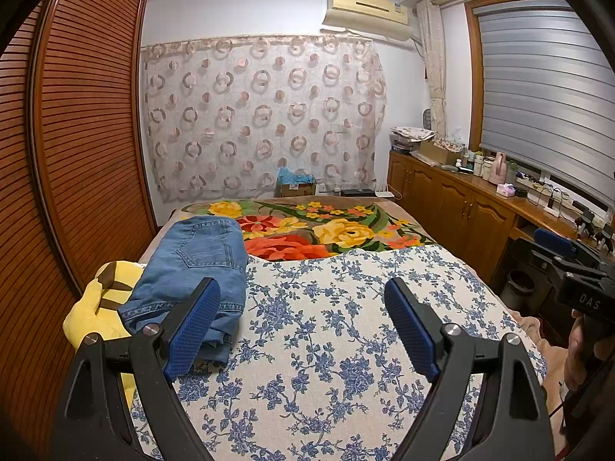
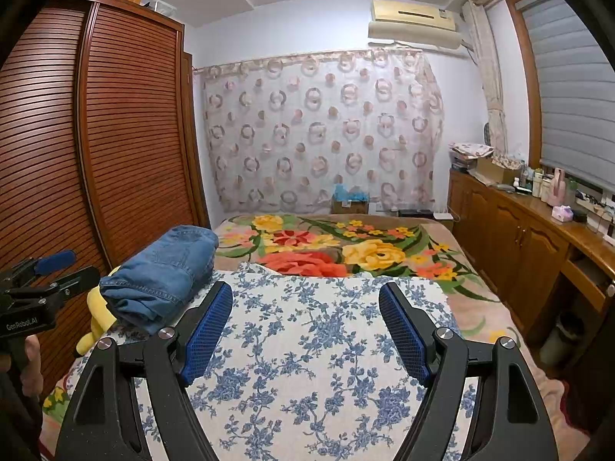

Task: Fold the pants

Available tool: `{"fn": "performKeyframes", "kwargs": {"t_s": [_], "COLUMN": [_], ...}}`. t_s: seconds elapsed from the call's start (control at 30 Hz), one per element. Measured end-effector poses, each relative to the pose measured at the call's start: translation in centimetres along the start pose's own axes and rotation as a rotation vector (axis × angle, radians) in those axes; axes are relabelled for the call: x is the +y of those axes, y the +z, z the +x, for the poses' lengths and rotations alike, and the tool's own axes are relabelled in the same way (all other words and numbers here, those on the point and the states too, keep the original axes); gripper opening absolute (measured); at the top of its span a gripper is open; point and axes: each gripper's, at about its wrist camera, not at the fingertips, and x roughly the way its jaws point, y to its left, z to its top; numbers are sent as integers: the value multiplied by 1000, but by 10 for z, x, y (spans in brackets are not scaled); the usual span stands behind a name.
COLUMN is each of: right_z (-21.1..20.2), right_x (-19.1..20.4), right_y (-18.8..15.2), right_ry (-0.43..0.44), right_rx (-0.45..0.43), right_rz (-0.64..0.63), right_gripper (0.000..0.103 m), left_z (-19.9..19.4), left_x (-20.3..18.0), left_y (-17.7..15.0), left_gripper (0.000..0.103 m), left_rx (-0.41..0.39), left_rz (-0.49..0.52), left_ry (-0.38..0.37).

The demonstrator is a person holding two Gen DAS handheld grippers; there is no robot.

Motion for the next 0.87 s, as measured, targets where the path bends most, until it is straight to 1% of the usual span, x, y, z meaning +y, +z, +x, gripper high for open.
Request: {"fn": "performKeyframes", "kwargs": {"t_s": [0.87], "right_z": [-1], "right_x": [-4], "right_y": [3], "right_ry": [3], "right_rx": [-6], "right_rz": [0], "right_gripper": [81], "left_z": [1], "left_x": [1], "left_y": [-2], "left_gripper": [88], "left_rx": [-2], "left_rz": [1], "left_ry": [0]}}
